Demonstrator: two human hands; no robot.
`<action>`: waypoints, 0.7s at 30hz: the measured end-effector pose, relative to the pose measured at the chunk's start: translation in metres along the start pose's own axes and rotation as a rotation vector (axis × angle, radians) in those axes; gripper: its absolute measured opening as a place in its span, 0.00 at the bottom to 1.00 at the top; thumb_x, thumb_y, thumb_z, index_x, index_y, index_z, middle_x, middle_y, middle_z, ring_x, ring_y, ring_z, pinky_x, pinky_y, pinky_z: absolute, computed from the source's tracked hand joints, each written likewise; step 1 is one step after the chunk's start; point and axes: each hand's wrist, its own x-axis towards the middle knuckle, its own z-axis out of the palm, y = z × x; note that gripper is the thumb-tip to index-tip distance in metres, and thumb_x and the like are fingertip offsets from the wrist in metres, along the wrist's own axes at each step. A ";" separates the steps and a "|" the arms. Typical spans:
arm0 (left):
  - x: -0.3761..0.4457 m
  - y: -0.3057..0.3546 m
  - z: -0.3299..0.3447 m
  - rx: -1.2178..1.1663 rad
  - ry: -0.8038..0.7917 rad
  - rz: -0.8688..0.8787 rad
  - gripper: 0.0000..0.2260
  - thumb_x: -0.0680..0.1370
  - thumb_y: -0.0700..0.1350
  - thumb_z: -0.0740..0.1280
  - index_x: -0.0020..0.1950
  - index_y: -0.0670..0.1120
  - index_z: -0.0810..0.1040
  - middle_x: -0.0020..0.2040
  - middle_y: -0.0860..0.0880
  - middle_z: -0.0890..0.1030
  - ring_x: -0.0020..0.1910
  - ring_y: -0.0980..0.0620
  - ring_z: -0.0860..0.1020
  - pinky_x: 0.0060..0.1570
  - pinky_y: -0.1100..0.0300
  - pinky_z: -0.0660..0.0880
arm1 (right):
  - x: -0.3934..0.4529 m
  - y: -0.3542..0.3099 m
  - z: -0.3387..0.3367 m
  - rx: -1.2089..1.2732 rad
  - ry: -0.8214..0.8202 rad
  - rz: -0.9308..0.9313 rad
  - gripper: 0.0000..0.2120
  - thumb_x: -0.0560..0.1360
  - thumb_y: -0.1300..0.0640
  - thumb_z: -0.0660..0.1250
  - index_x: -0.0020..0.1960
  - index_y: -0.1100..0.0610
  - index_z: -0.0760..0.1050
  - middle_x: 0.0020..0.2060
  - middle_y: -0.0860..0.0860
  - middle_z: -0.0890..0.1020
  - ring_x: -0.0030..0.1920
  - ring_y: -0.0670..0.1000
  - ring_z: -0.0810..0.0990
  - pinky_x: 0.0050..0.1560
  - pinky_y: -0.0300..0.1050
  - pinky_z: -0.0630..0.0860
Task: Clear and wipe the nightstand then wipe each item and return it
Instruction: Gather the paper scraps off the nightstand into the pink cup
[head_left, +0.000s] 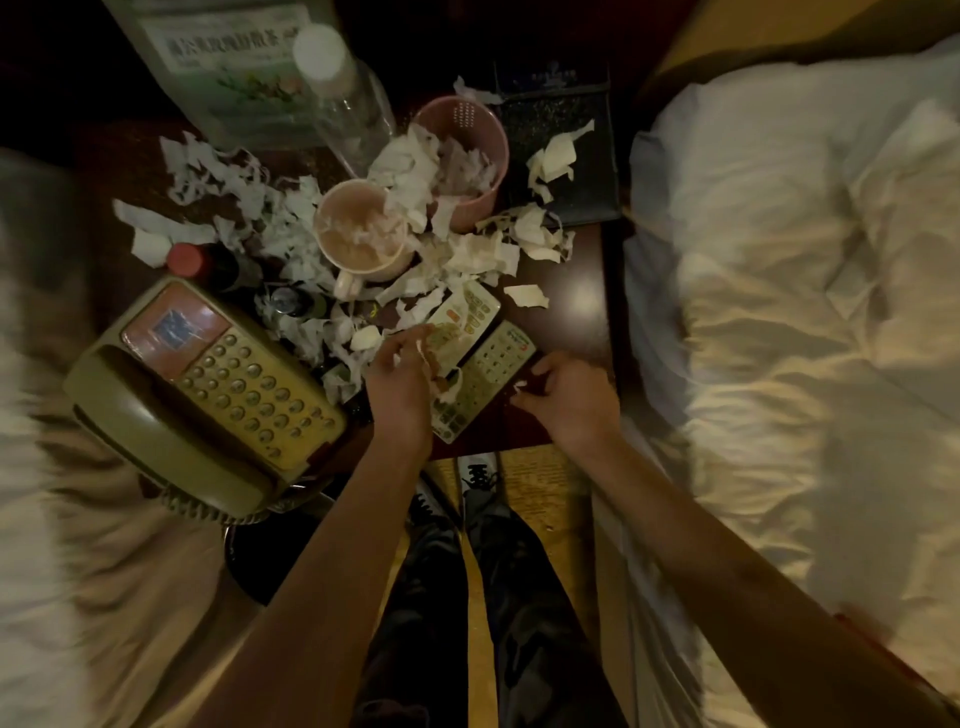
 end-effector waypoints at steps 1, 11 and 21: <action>-0.001 0.000 -0.003 0.006 0.002 0.009 0.10 0.81 0.43 0.60 0.45 0.47 0.79 0.37 0.49 0.76 0.37 0.50 0.74 0.39 0.54 0.71 | 0.002 -0.001 0.006 -0.055 -0.001 -0.019 0.16 0.68 0.49 0.74 0.52 0.54 0.76 0.44 0.50 0.81 0.46 0.51 0.81 0.42 0.41 0.73; 0.011 0.006 -0.010 0.465 0.069 0.238 0.09 0.74 0.45 0.71 0.52 0.46 0.79 0.51 0.50 0.81 0.54 0.51 0.79 0.54 0.54 0.77 | 0.022 -0.008 -0.015 -0.073 0.216 -0.178 0.04 0.75 0.58 0.67 0.47 0.58 0.79 0.46 0.52 0.79 0.43 0.52 0.79 0.40 0.41 0.72; 0.055 0.023 0.011 0.854 0.073 0.384 0.18 0.77 0.48 0.68 0.65 0.43 0.76 0.65 0.42 0.74 0.62 0.42 0.73 0.57 0.51 0.72 | 0.078 -0.023 -0.026 -0.236 0.145 -0.508 0.03 0.73 0.63 0.68 0.46 0.62 0.75 0.51 0.57 0.75 0.44 0.59 0.78 0.42 0.50 0.75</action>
